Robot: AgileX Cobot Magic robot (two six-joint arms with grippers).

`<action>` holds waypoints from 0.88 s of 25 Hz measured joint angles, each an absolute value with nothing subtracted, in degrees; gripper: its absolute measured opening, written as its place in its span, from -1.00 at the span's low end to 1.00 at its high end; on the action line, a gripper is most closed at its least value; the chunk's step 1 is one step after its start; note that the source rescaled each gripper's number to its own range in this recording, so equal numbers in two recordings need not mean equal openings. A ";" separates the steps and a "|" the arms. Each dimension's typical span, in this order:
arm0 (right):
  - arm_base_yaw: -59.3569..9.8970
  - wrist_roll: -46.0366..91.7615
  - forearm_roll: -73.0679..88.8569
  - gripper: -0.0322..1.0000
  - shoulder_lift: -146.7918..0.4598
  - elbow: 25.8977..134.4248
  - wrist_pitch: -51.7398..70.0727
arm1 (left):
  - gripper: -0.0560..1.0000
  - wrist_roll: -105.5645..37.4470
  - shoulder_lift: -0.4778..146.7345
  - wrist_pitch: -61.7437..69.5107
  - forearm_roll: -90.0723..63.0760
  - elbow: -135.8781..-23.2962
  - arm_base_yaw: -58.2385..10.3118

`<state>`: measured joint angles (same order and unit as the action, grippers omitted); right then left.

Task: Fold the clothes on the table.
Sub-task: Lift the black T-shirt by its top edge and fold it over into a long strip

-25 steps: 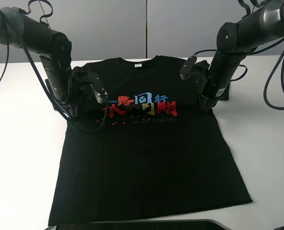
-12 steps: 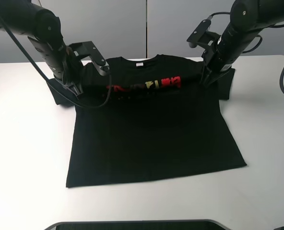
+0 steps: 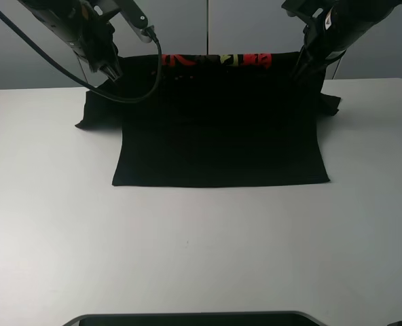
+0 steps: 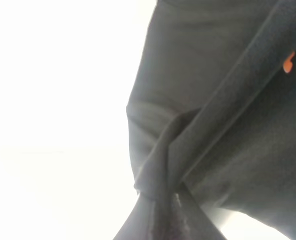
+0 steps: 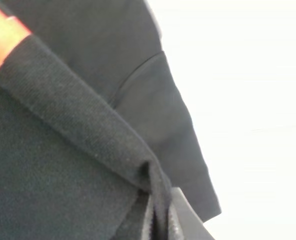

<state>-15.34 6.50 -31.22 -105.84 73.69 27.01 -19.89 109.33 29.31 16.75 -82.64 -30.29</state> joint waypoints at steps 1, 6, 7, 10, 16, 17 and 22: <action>-15.34 5.74 -32.56 -0.94 -105.71 75.00 27.42 | -0.89 -19.63 109.09 29.31 16.75 -83.68 -30.29; -15.34 4.37 -34.94 -0.94 -102.44 80.27 28.39 | -0.89 -18.09 106.02 29.54 17.17 -87.30 -30.29; -15.34 4.37 -35.11 -0.94 -101.55 80.78 28.71 | -0.89 -17.96 105.13 29.54 17.17 -87.60 -30.29; -15.72 6.00 -33.78 -0.94 -99.27 80.82 31.52 | -0.89 -17.74 103.14 32.04 16.34 -87.94 -30.29; -21.43 13.78 -31.70 -0.94 -94.25 74.11 35.45 | -0.89 -19.17 101.14 39.36 14.04 -84.49 -30.98; -22.47 14.24 -31.70 -0.94 -93.48 72.77 36.19 | -0.89 -19.89 100.61 40.12 13.99 -83.28 -31.40; -24.99 15.78 -30.51 -0.94 -90.62 67.93 40.60 | -0.89 -20.97 95.47 41.56 12.31 -76.46 -32.75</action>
